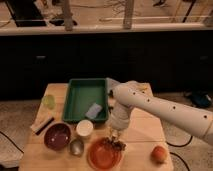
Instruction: Place grapes in red bowl
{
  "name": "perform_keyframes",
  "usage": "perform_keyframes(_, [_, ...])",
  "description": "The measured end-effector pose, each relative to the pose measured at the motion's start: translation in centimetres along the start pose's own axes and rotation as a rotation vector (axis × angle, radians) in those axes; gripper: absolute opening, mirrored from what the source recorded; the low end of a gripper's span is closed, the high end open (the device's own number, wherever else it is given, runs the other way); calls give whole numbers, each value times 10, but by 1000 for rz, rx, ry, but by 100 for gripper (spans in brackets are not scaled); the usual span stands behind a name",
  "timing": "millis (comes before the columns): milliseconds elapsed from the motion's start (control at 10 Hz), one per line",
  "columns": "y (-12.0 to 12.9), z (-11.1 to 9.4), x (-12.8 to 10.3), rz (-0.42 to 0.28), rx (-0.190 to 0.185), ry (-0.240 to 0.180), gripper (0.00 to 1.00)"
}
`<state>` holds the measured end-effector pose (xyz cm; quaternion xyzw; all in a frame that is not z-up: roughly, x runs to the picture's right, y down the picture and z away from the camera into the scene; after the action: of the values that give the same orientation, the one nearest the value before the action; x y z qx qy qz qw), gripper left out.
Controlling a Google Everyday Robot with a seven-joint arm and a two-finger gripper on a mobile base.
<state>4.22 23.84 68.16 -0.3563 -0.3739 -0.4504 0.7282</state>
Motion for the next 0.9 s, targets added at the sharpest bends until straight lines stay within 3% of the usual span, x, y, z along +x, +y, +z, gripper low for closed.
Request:
perform_keyframes(200, [-1, 1, 0, -1, 0, -2, 11])
perform_keyframes(600, [-3, 1, 0, -9, -3, -2, 52])
perform_keyframes(900, [-4, 1, 0, -12, -4, -3, 78])
